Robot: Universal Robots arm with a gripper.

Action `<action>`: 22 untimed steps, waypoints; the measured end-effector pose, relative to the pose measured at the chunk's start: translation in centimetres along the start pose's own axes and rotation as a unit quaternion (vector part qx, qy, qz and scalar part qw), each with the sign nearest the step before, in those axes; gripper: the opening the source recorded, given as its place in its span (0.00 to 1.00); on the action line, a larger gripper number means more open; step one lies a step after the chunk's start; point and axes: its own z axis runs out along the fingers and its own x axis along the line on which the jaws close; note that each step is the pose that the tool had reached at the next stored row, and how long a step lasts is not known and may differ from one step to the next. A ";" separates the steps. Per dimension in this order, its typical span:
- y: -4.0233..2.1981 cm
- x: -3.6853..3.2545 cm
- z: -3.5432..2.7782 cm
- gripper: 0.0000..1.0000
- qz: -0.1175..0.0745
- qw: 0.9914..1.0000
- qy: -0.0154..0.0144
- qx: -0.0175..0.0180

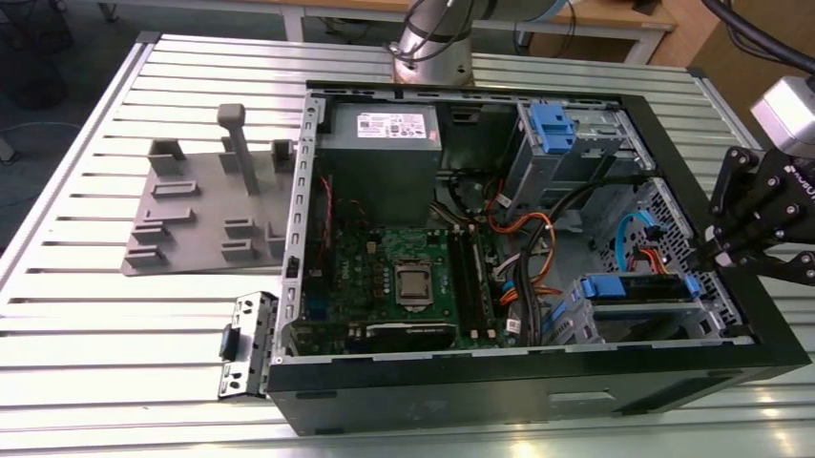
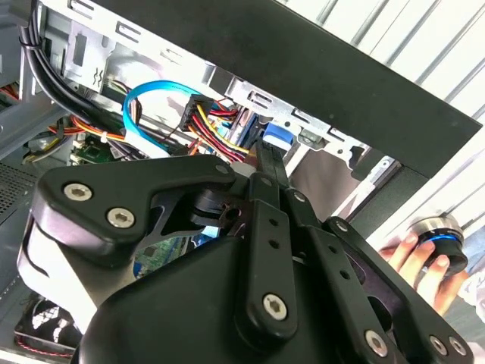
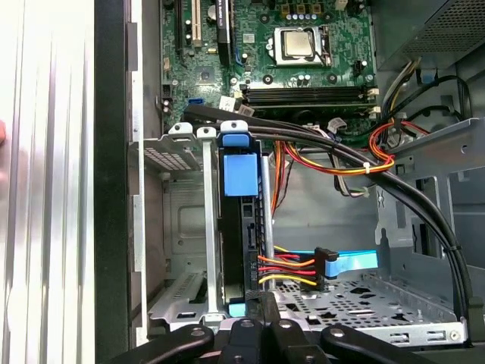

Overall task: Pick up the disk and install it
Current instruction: 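Insert the second disk wire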

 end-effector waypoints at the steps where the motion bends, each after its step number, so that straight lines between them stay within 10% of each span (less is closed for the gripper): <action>1: 0.00 0.00 0.00 0.11 0.000 1.000 0.000 0.000; 7: 0.00 0.00 0.00 0.35 0.000 1.000 0.000 0.000; 22: 0.91 -2.51 0.18 0.35 0.000 1.000 0.001 0.000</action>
